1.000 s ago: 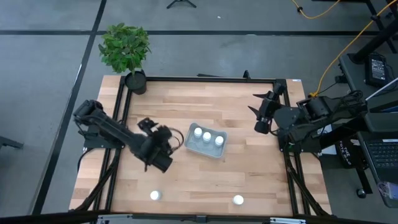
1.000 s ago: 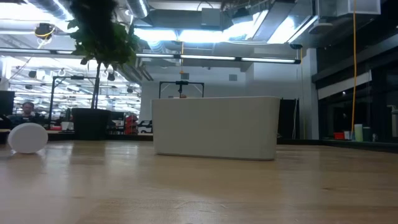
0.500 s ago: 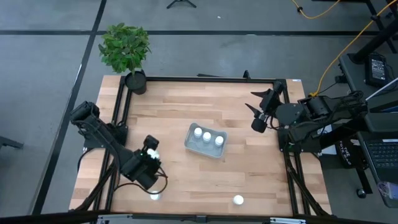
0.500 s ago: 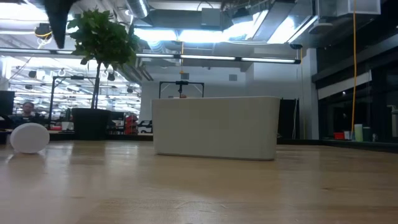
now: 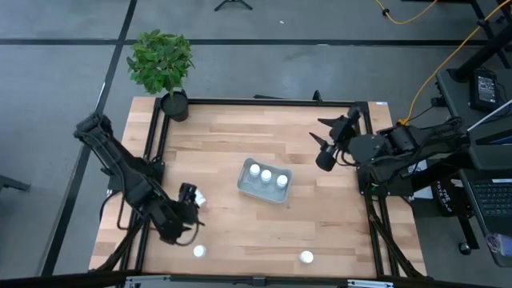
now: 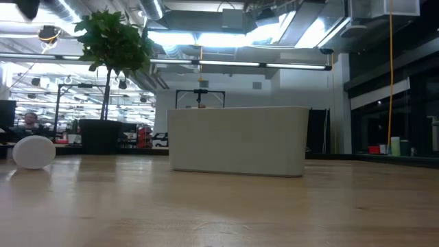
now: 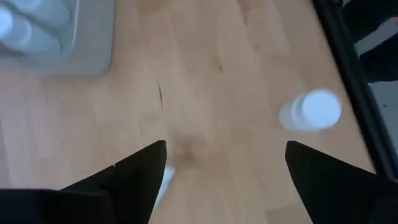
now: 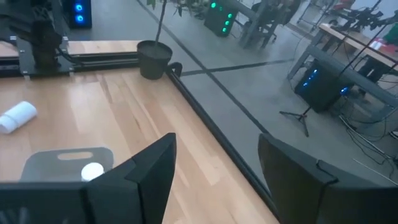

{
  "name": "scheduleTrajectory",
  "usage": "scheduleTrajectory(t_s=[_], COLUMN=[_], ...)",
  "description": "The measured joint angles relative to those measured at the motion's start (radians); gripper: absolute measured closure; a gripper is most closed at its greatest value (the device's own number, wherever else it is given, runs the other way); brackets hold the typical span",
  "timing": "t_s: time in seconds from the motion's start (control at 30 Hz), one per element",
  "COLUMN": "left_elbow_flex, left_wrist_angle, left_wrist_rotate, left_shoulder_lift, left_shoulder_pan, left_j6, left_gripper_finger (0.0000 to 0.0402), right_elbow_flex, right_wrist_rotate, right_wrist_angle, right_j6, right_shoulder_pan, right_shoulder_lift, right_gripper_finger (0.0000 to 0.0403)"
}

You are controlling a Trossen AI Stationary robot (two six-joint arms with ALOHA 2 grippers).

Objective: Pick and place pill bottles into a basket
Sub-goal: Put the white pill bottle into the gray bin

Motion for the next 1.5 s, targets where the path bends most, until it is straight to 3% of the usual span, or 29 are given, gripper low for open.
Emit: scheduleTrajectory(t_s=[0.27, 0.43, 0.6, 1.07, 1.33, 1.5], left_elbow_flex=[-0.270, -0.348, -0.359, -0.373, -0.373, -0.374], left_wrist_angle=[0.076, 0.108, 0.139, 0.165, 0.223, 0.263], left_wrist_rotate=[0.129, 0.226, 0.350, 0.478, 0.533, 0.499], left_shoulder_lift=[-0.221, -0.291, -0.275, -0.177, -0.112, -0.092], left_shoulder_pan=[0.022, 0.094, 0.208, 0.485, 0.509, 0.485], left_j6=[0.126, 0.278, 0.342, 0.402, 0.443, 0.578], left_gripper_finger=[0.0080, 0.0080, 0.0080, 0.0080, 0.0080, 0.0080], right_elbow_flex=[0.000, 0.000, 0.000, 0.000, 0.000, 0.000], right_wrist_rotate=[0.003, 0.003, 0.003, 0.002, -0.010, -0.018], right_wrist_angle=[0.063, 0.139, 0.208, 0.278, 0.271, 0.263], right_j6=[0.003, 0.003, 0.003, 0.001, -0.005, -0.031], right_shoulder_pan=[0.000, 0.000, 0.000, 0.000, 0.005, 0.016], right_shoulder_lift=[0.075, 0.117, 0.147, 0.177, 0.177, 0.177], right_gripper_finger=[0.0173, 0.0173, 0.0173, 0.0173, 0.0173, 0.0173])
